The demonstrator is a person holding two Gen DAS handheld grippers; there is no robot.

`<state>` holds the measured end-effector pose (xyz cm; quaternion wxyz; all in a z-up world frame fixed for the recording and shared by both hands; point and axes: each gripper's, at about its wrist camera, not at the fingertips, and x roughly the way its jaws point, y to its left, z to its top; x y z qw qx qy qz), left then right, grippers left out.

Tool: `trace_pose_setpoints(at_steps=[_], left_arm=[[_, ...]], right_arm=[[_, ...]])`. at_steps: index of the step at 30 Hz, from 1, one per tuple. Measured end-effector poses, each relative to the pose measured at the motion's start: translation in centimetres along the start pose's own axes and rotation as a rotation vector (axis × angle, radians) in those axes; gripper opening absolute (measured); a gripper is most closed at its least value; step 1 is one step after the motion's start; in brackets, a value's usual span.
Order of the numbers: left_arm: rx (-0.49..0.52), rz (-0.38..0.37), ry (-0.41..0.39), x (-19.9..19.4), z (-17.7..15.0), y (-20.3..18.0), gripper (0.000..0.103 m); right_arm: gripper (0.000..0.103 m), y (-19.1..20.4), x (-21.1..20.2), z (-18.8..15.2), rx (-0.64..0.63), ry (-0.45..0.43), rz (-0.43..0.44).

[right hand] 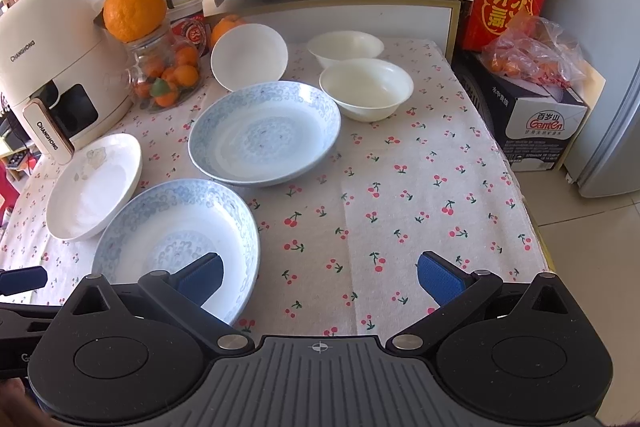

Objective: Organize plates and bowls

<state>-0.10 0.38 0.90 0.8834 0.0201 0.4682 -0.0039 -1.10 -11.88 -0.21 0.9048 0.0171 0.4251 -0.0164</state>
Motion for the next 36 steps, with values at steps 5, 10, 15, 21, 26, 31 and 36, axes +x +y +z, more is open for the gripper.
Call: trace_pose_setpoints(at_steps=[5,10,15,21,26,31,36], left_arm=[[0.001,-0.001,0.0,0.0,-0.06,-0.03,0.103],[-0.001,0.0,-0.001,0.0,-0.08,-0.05,0.103],[0.0,0.0,-0.002,0.0,-0.09,-0.05,0.103],[-0.001,-0.001,-0.003,-0.01,-0.1,-0.08,0.103],[0.0,-0.001,-0.005,-0.11,-0.05,-0.13,0.103],[0.0,-0.001,-0.006,-0.11,-0.03,-0.17,0.103],[-0.001,-0.002,-0.007,-0.14,-0.04,-0.11,0.103]], right_arm=[[0.103,0.08,0.06,0.01,-0.002,0.002,0.0],[0.103,0.08,0.07,-0.01,-0.001,0.002,0.0],[0.103,0.17,0.11,-0.04,-0.002,0.005,0.004],[0.103,0.16,0.1,-0.05,-0.002,0.006,0.004],[0.103,0.17,0.12,-0.04,-0.001,0.008,0.007],[0.103,0.21,0.13,-0.12,-0.002,0.009,0.01],[0.103,0.21,0.13,-0.14,-0.001,0.01,0.01]])
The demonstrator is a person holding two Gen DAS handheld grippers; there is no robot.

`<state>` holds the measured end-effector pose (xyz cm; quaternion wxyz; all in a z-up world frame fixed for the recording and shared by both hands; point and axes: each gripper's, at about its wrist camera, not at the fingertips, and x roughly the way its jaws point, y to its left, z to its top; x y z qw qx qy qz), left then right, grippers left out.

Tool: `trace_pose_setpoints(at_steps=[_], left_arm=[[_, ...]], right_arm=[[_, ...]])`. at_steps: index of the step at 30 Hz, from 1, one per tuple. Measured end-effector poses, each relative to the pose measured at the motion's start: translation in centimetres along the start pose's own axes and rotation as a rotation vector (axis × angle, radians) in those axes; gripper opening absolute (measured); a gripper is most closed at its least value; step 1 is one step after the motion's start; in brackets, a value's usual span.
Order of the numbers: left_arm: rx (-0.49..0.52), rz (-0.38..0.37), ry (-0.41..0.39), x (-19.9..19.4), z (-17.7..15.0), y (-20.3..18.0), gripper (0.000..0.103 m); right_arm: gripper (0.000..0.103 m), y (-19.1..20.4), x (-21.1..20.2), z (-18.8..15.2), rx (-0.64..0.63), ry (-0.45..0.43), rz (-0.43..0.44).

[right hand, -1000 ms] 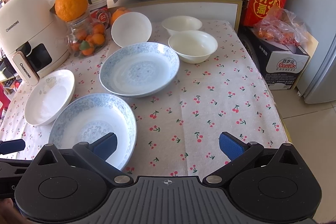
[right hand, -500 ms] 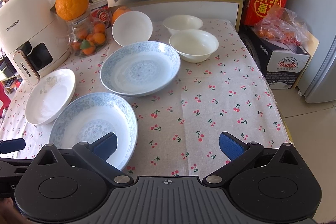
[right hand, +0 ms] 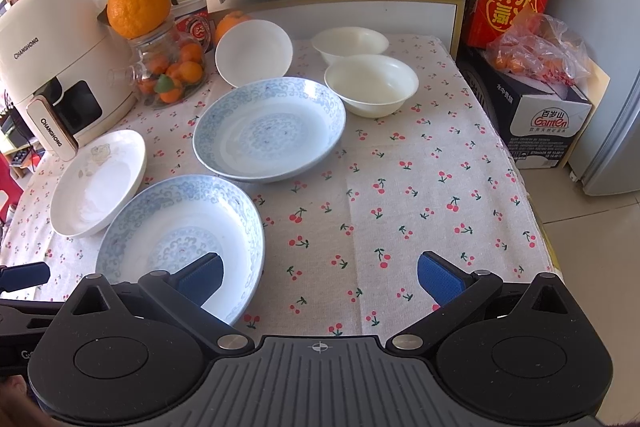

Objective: Organize plates and bowls

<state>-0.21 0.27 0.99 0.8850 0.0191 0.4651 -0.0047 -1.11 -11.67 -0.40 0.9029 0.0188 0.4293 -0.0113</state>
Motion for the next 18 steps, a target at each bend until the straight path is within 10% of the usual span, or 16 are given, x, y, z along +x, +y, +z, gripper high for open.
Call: trace_pose_setpoints(at_steps=[18], left_arm=[[-0.002,0.0,-0.004,-0.15,0.0,0.05,0.103]], right_arm=[[0.103,0.02,-0.02,0.0,0.0,0.004,0.004]])
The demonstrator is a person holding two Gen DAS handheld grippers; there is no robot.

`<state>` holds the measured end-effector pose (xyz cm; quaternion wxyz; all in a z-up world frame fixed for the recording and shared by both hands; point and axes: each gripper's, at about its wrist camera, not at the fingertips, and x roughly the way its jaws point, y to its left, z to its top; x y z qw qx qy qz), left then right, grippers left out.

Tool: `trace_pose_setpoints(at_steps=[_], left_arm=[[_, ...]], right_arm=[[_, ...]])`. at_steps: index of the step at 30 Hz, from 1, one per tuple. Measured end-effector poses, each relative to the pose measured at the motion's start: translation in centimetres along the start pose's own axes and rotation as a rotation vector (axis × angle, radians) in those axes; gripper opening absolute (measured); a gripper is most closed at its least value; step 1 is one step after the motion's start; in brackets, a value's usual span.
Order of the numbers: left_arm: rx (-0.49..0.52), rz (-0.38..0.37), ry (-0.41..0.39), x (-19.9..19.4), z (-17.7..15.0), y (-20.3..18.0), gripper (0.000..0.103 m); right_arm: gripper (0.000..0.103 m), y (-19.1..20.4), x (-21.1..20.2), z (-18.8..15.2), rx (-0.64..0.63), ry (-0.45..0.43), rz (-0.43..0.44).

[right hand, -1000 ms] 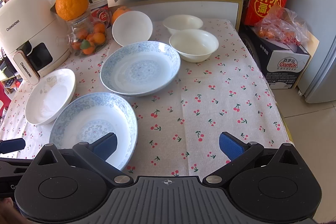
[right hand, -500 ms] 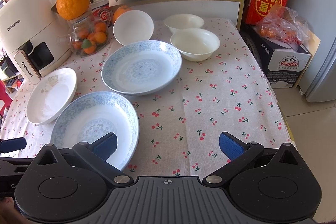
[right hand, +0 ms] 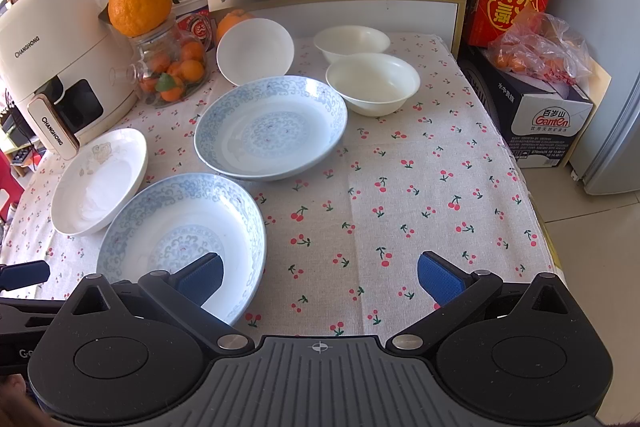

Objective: Organize plates and bowls

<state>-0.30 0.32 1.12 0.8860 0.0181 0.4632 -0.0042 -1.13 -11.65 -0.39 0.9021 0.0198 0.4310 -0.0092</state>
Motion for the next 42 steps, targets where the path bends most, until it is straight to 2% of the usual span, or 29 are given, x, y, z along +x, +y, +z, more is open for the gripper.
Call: trace_pose_setpoints(at_steps=[18,28,31,35,38,42], left_arm=[[-0.013,-0.008,-0.01,-0.1,0.6,0.5,0.103],[0.06,-0.009,-0.125,-0.5,3.3,1.0,0.103],[0.078,-0.014,-0.121,-0.1,4.4,1.2,0.103],[0.095,-0.11,-0.041,1.8,6.0,1.6,0.101],[0.047,-0.171,-0.04,3.4,7.0,2.3,0.097],[-0.007,-0.211,-0.038,5.6,8.1,2.8,0.093]], right_arm=[[0.103,0.0,0.0,0.5,0.005,0.005,-0.01],[0.103,0.3,-0.3,3.8,-0.064,0.021,-0.012],[0.103,0.5,0.0,5.1,-0.104,0.032,0.003],[0.103,0.1,1.5,6.7,-0.12,0.039,-0.018],[0.103,-0.5,3.4,7.9,-0.094,0.049,0.0],[0.103,-2.2,6.2,8.6,0.002,0.017,0.047]])
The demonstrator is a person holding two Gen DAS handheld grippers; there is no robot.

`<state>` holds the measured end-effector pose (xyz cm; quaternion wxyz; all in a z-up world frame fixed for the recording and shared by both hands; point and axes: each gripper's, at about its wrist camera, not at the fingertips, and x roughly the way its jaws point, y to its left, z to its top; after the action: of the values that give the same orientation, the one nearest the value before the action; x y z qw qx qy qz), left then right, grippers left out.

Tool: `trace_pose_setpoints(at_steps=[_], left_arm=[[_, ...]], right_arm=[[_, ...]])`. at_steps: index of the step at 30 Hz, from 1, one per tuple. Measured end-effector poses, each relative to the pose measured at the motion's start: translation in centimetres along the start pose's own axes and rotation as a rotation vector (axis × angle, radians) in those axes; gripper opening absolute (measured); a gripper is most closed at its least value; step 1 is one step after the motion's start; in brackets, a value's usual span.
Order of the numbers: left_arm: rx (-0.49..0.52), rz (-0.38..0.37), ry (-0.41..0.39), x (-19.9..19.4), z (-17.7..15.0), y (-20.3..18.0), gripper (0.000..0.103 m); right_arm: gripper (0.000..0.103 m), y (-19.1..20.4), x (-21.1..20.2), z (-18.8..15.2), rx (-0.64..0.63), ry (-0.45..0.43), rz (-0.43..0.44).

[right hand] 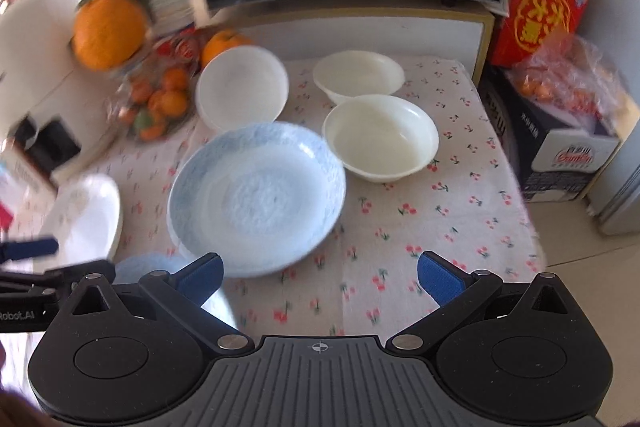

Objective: Organize plates and bowls

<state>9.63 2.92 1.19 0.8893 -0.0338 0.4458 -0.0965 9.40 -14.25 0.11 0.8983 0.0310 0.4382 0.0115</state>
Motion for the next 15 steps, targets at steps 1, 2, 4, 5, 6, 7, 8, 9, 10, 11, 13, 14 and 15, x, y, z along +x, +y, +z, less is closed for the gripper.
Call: trace_pose_setpoints(at_steps=[1,2,4,5,6,7,8,9,10,11,13,14,15], left_arm=[[-0.014,-0.024,0.0,0.5,0.3,0.3,0.09],[-0.026,-0.048,-0.004,1.0,0.7,0.5,0.087],[-0.045,-0.073,-0.011,2.1,1.4,0.9,0.08],[-0.05,-0.083,-0.018,2.6,1.8,1.0,0.075],[-0.056,-0.089,-0.025,3.2,2.0,1.2,0.073],[-0.062,-0.094,-0.032,3.7,2.2,1.3,0.068],[-0.066,-0.1,-0.033,4.1,2.3,1.4,0.062],[-0.069,-0.102,-0.028,4.7,2.4,1.4,0.058],[-0.068,-0.101,-0.025,5.2,2.5,1.5,0.054],[-0.066,-0.102,-0.022,5.7,2.7,1.5,0.051],[-0.059,-0.098,-0.017,6.4,2.7,1.4,0.048],[-0.056,-0.092,-0.015,6.8,2.8,1.5,0.043],[-0.052,-0.087,-0.011,7.2,2.8,1.5,0.04]], right_arm=[[0.103,-0.7,0.8,-0.1,0.034,-0.004,0.017],[0.103,-1.4,1.6,-0.1,0.072,0.008,0.038],[0.1,-2.4,3.1,0.2,0.13,0.056,0.096],[0.097,-2.8,3.7,0.5,0.152,0.065,0.13],[0.095,-3.2,4.2,0.7,0.173,0.065,0.152],[0.093,-3.5,4.6,0.9,0.196,0.064,0.163],[0.089,-3.8,5.1,1.0,0.217,0.065,0.173],[0.086,-4.1,5.6,1.2,0.239,0.067,0.186],[0.077,-4.4,6.1,1.2,0.261,0.071,0.199],[0.068,-4.7,6.6,1.3,0.281,0.079,0.209],[0.055,-5.2,7.6,1.4,0.317,0.093,0.219],[0.049,-5.4,8.0,1.4,0.328,0.099,0.22],[0.046,-5.5,8.4,1.4,0.336,0.103,0.22]])
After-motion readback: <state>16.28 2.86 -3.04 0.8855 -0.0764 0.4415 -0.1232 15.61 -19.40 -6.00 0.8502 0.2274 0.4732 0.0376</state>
